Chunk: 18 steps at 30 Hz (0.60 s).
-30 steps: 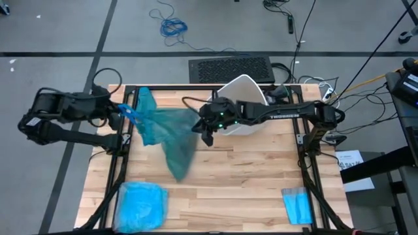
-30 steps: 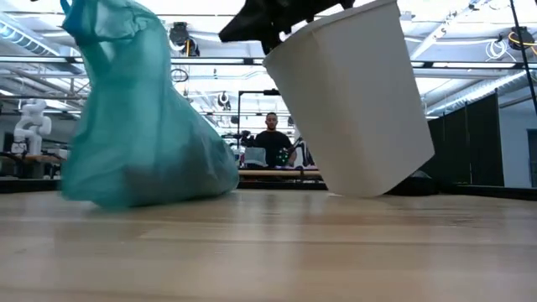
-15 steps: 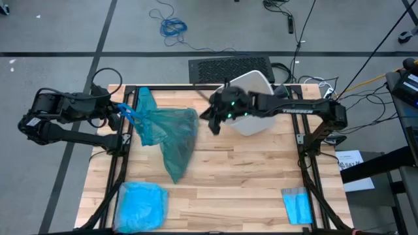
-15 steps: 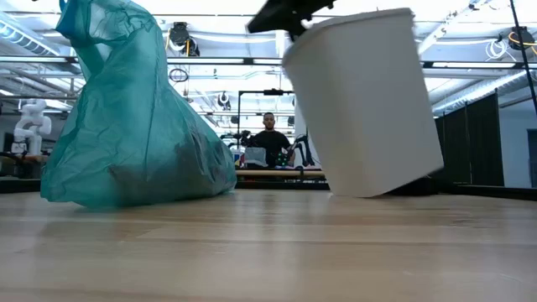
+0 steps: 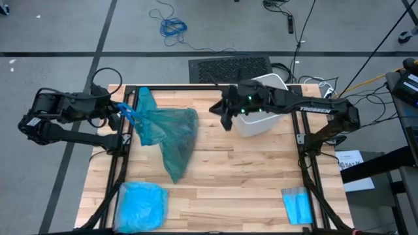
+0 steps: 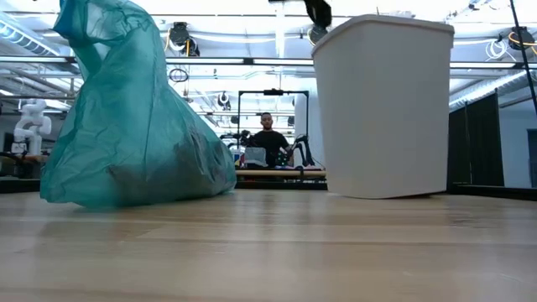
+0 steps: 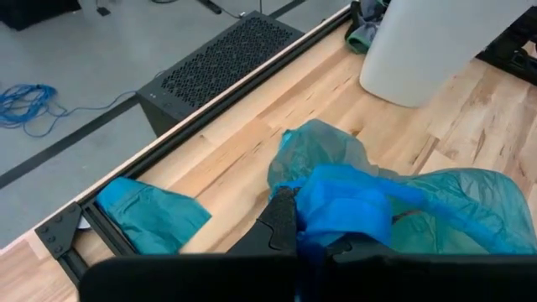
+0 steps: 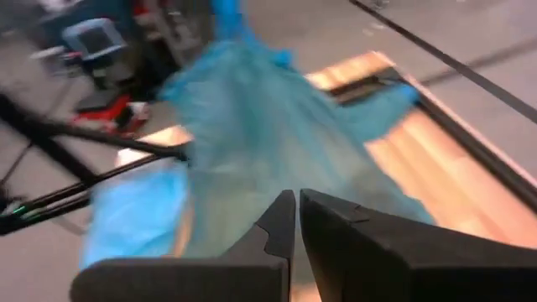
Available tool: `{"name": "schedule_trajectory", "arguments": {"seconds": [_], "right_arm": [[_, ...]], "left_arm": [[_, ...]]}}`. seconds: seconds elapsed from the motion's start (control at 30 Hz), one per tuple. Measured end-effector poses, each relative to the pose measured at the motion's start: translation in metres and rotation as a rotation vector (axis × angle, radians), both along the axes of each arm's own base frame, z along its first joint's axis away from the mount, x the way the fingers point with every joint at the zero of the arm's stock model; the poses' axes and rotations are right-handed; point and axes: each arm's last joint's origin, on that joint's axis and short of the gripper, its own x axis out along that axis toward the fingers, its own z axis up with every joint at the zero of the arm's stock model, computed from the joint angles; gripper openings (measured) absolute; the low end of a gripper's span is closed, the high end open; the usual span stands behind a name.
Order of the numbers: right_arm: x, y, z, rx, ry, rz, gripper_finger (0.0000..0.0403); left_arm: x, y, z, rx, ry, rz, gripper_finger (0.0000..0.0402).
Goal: Place trash/remove bag and relplace
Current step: Close the blue trash bag
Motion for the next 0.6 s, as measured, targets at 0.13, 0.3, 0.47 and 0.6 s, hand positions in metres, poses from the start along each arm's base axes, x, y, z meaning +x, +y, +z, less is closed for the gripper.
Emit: {"name": "schedule_trajectory", "arguments": {"seconds": [0.13, 0.3, 0.47, 0.6], "right_arm": [[0.005, 0.025, -0.004, -0.047, 0.018, 0.059, 0.0012], [0.008, 0.04, -0.006, -0.121, 0.029, 0.038, 0.0005], [0.022, 0.055, -0.021, -0.152, 0.06, 0.034, 0.0], [0.043, 0.067, -0.042, -0.13, 0.078, 0.044, 0.0]], "left_arm": [[0.0, 0.0, 0.0, 0.006, 0.001, 0.004, 0.0], [0.0, 0.0, 0.0, 0.011, 0.003, 0.004, 0.0], [0.0, 0.0, 0.0, -0.004, -0.003, -0.002, 0.0], [0.0, 0.0, -0.001, -0.005, 0.006, -0.002, 0.0]]}}
